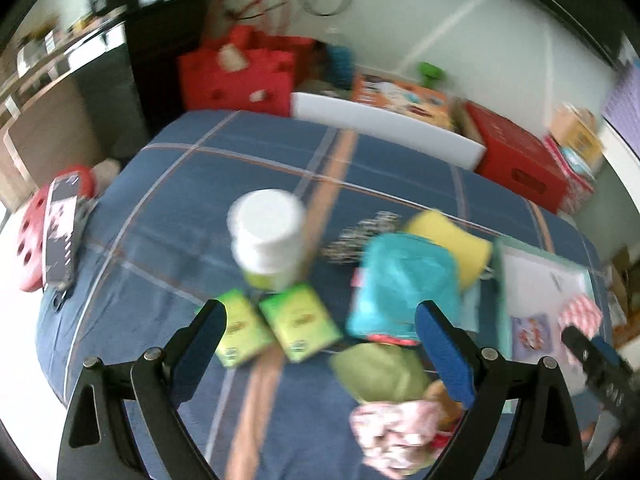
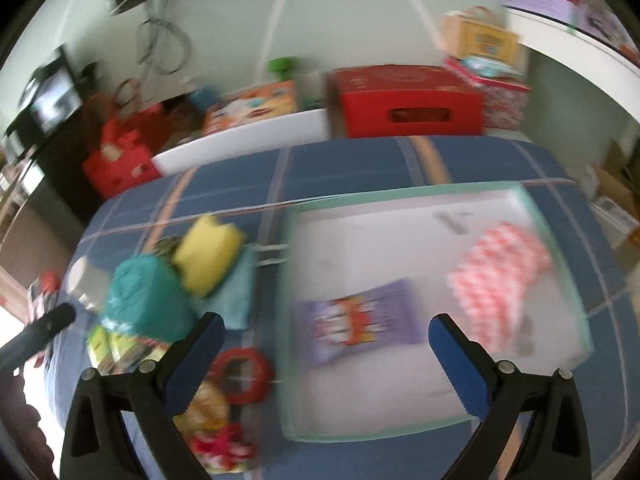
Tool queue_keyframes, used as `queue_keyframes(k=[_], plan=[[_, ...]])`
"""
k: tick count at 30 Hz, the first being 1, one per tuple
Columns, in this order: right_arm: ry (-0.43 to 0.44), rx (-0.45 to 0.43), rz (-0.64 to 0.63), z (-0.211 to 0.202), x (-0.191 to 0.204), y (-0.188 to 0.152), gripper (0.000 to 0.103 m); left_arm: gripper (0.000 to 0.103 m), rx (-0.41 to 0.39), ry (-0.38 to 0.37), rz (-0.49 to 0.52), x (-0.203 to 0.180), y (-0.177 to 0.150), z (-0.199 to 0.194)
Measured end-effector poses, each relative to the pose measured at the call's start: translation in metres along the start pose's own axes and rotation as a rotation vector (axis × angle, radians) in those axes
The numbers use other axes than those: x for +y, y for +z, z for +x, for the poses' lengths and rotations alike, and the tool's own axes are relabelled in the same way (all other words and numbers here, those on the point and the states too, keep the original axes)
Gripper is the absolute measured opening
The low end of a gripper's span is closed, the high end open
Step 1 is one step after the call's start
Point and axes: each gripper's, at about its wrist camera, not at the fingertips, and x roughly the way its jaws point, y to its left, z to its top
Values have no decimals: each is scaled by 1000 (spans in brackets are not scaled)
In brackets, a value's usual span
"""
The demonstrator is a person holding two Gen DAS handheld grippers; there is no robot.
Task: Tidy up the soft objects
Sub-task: 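Move both open tools back toward the pile of items, then grasp the pink scrunchie cloth with the right tool while the left tool grasps a green tissue pack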
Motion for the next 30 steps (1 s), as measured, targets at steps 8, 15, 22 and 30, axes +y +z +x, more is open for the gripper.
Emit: queue_keyframes(k=[8,15,22,30], plan=[[85,64,-149,15,70,-22,103,95,35,41,-146,58,-7,6],[110,91,-230,17,105,-43,103,95,118,7,-179,68,-16,31],[137,126,-302,26,128,-61,103,95,215,0,-230,79,-24,63],[200,155,-350,33,144,-72,103,95,247,-15,-246,79,-22,80]])
